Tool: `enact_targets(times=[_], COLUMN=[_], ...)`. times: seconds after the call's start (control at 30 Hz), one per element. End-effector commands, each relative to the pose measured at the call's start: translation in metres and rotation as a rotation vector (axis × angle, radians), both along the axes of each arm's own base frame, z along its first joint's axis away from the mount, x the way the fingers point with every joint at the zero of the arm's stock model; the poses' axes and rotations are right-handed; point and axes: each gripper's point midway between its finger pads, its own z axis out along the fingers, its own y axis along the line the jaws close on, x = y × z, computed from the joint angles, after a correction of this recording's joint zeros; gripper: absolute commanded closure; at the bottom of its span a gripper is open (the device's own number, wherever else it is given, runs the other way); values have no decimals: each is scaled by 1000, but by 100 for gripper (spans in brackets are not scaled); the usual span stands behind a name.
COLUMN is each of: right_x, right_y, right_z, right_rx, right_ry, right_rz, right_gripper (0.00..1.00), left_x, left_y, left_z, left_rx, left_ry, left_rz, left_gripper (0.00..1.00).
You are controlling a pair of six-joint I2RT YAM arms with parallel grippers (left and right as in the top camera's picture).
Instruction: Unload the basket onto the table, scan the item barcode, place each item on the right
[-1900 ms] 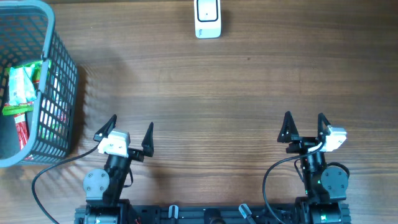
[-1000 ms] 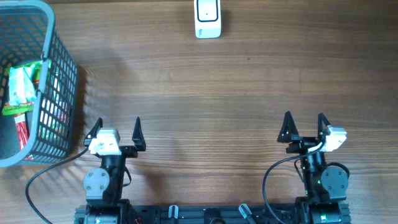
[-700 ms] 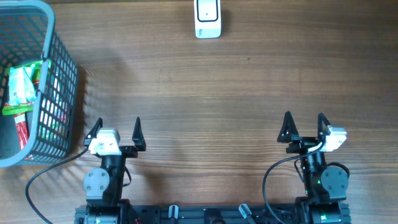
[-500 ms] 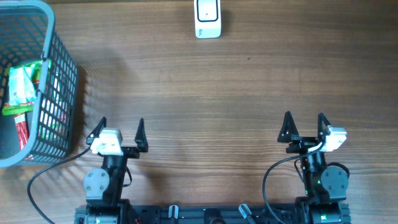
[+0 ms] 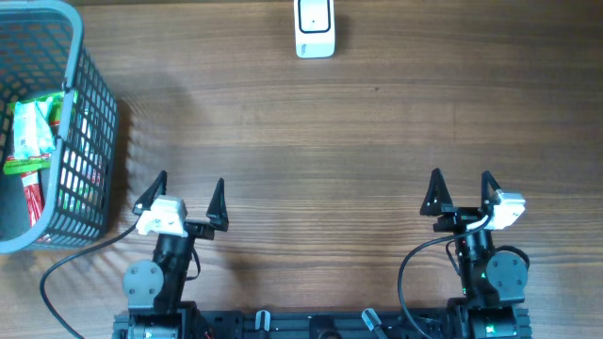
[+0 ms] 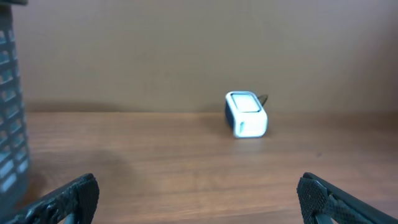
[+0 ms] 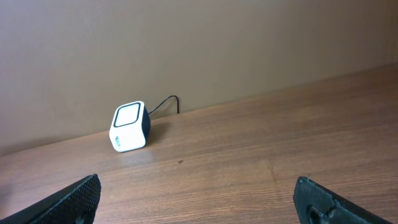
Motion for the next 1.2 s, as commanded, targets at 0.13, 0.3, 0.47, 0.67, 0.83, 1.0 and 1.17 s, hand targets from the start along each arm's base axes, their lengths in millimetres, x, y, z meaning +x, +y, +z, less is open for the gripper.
enact_targets(times=[0.13, 0.3, 0.47, 0.67, 0.83, 1.0, 1.17], right_x=[-1, -1, -1, -1, -1, -1, -1], right_y=[-1, -1, -1, -1, -1, -1, -1], right_z=[3, 3, 3, 3, 3, 3, 3], right_rx=[5, 5, 5, 5, 5, 5, 5], right_ry=[-14, -14, -15, -15, -15, -15, -15], right_rz=[-2, -2, -2, -2, -2, -2, -2], right_gripper=[0, 0, 0, 0, 0, 0, 0], left_x=[-28, -46, -35, 2, 37, 63, 64], left_y=[-20, -18, -13, 29, 44, 92, 154], left_z=[73, 165, 231, 246, 232, 206, 188], left_rx=[-167, -162, -45, 64, 190, 113, 2], left_ry=[52, 108, 318, 653, 805, 909, 975], left_rz=[-129, -111, -75, 157, 208, 459, 661], left_gripper=[0, 0, 0, 0, 0, 0, 0])
